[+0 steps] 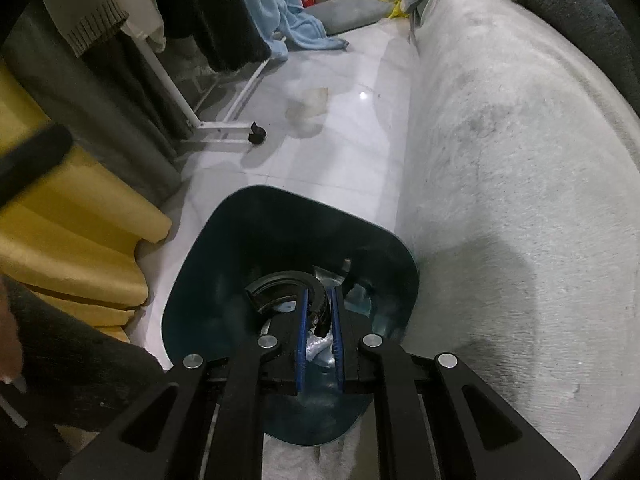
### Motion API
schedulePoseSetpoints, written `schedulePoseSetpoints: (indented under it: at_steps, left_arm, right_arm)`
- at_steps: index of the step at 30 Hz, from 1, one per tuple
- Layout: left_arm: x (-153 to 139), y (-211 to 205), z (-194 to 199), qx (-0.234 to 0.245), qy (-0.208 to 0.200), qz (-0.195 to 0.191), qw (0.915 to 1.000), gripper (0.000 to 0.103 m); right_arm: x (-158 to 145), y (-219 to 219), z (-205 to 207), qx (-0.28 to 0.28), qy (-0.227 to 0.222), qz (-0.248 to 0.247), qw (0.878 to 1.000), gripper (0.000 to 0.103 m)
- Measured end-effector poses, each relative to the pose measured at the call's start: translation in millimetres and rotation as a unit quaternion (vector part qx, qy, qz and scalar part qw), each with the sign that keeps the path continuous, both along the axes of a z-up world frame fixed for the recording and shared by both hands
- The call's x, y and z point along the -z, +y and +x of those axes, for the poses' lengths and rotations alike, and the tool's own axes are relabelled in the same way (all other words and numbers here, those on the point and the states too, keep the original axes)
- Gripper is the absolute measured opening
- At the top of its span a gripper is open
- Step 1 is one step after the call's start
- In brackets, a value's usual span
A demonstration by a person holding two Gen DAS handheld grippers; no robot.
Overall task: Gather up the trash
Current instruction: 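Open the left tool over the bin while the right tool releases the black ring piece, then move both tools back over the bed toward the white cloth bundle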
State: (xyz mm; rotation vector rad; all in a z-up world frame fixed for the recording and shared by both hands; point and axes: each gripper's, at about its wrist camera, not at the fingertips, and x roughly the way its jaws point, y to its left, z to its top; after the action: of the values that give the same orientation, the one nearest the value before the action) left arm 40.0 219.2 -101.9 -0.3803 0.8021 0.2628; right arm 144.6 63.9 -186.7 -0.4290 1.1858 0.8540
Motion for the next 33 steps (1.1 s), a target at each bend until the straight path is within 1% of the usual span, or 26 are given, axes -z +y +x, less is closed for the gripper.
schedulePoseSetpoints:
  at_steps: [3,4,5,6,7,9,10,12,14,17,19,22,26,29,33]
  left_arm:
    - [-12.5,-1.2,-2.8,-0.007,-0.016,0.019,0.9997,0.095]
    - [-14.6,-1.2,-3.3,-0.008,-0.020,0.025,0.9995,0.095]
    - [-18.4,-2.6,-3.9,-0.010,-0.024,0.035,0.9990,0.095]
    - [-21.3,-3.4,-4.4,-0.011,-0.027,0.044,0.9986,0.095]
    - [-25.3,-5.8,-5.1,-0.011,-0.034,0.057,0.9978,0.095]
    - [-33.0,-9.5,-7.1,-0.011,-0.047,0.073,0.9961,0.096]
    - [-37.7,-11.2,-7.6,-0.010,-0.055,0.077,0.9955,0.096]
    - [-45.8,-14.8,-8.8,-0.011,-0.071,0.083,0.9940,0.098]
    - [-54.3,-20.7,-10.0,-0.008,-0.085,0.100,0.9913,0.098]
    - [-64.4,-29.4,-8.9,0.013,-0.093,0.109,0.9896,0.098]
    - [-70.1,-37.5,-7.1,0.029,-0.092,0.117,0.9885,0.098]
    - [-80.9,-45.0,-8.8,0.033,-0.116,0.112,0.9864,0.098]
    - [-97.3,-57.4,-9.7,0.043,-0.144,0.123,0.9811,0.099]
    - [-107.1,-68.8,-4.6,0.067,-0.153,0.115,0.9793,0.099]
    - [-111.7,-83.1,1.3,0.071,-0.156,0.112,0.9789,0.100]
  right_arm:
    - [2.3,-1.8,0.2,0.002,0.003,-0.005,1.000,0.012]
    - [3.3,-1.9,0.7,0.003,0.005,-0.007,1.000,0.017]
    - [4.4,-0.9,1.3,0.005,0.007,-0.008,1.000,0.034]
    - [4.7,0.3,1.4,0.006,0.007,-0.010,1.000,0.045]
    - [4.4,-0.2,1.6,0.007,0.006,-0.010,1.000,0.054]
    - [1.2,0.7,0.1,0.006,0.011,0.002,1.000,0.058]
    - [0.5,1.3,-0.3,0.005,0.012,0.003,1.000,0.063]
    - [-4.3,4.1,-4.9,-0.003,0.005,0.003,1.000,0.068]
    - [-7.5,4.7,-7.6,-0.009,-0.003,0.002,1.000,0.075]
    - [-18.2,4.0,-8.4,-0.015,-0.022,0.006,1.000,0.082]
    - [-29.8,1.4,-7.3,-0.014,-0.038,0.015,0.999,0.084]
    - [-50.2,-7.8,-1.8,-0.007,-0.053,0.035,0.998,0.086]
    - [-71.8,-31.6,10.2,0.013,-0.076,0.058,0.995,0.090]
    - [-86.5,-52.4,18.7,0.033,-0.089,0.075,0.993,0.092]
    - [-105.8,-80.0,25.0,0.053,-0.112,0.090,0.988,0.095]
